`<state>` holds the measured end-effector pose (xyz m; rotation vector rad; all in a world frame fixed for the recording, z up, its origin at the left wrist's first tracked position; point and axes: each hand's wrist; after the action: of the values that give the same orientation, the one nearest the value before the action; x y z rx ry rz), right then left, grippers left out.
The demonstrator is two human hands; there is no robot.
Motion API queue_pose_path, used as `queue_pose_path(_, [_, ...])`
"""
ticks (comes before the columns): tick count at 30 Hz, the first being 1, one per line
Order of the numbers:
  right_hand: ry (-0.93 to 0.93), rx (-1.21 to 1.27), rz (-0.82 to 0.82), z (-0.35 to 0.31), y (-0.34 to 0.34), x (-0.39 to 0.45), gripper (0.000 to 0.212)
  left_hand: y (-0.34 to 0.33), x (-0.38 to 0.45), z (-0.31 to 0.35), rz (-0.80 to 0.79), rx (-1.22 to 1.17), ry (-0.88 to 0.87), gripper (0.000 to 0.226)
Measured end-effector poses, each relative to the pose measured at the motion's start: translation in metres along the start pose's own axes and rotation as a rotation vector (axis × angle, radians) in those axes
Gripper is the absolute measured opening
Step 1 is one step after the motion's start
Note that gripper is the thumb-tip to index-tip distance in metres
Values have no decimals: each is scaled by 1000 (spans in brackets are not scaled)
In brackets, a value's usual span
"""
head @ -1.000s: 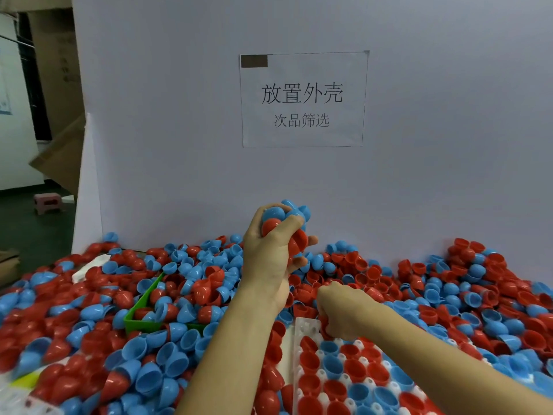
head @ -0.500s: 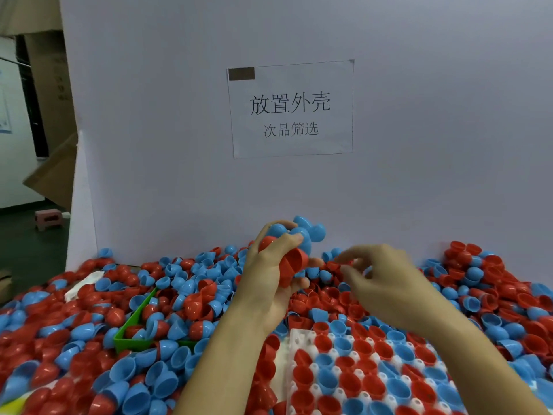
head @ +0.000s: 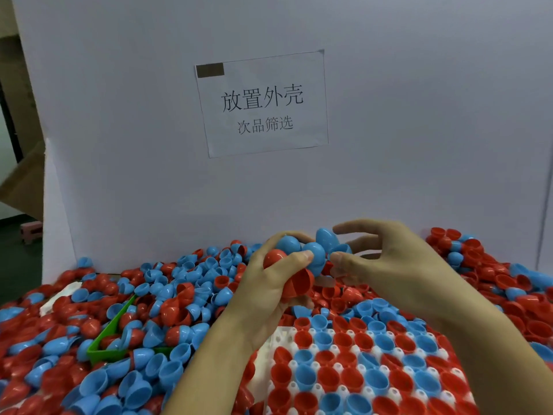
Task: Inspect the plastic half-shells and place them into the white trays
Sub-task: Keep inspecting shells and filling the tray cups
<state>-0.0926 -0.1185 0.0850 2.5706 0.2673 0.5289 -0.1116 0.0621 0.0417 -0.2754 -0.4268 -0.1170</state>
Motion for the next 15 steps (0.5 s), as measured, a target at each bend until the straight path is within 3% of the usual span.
queue_pose_path(5, [24, -1, 58, 4, -5, 2, 54, -8, 2, -6, 128, 1, -22, 16])
queue_pose_path(11, [53, -41, 132, 9, -11, 5, 30, -16, 1, -8, 251, -191, 69, 19])
queue_pose_path(15, [90, -138, 182, 12, -18, 8, 11, -18, 2, -9, 267, -217, 58, 8])
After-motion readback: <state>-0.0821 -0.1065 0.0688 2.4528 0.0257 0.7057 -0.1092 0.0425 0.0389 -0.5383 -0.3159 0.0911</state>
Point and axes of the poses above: each hand's wrist, its own x-axis towards the middle knuckle, its own y-axis out of the back of the hand, z = x × y, and after that the axes turned 3 degrees about -y, right-handed
